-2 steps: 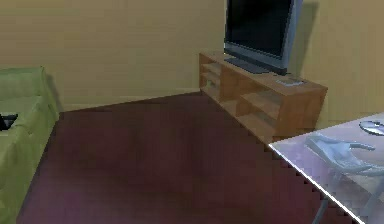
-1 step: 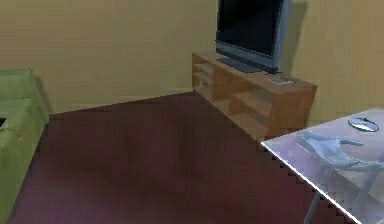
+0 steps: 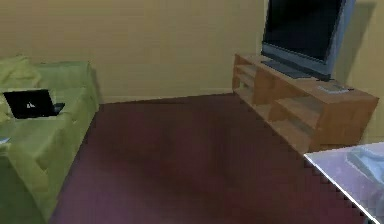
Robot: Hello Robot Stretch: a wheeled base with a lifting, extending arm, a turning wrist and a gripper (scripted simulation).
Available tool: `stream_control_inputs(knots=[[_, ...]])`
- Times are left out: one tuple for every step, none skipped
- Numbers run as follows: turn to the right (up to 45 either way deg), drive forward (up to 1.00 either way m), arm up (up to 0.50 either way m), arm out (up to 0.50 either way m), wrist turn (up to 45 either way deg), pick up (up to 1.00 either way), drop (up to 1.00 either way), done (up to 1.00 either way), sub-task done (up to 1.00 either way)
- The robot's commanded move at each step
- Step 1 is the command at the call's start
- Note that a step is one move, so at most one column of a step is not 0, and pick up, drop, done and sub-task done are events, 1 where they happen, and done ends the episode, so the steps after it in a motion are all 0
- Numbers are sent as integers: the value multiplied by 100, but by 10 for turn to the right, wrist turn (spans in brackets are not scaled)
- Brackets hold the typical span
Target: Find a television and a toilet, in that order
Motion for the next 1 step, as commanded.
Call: stream_control_inputs(knots=[[0, 95, 0, 0, 0, 0, 0, 0, 0]])
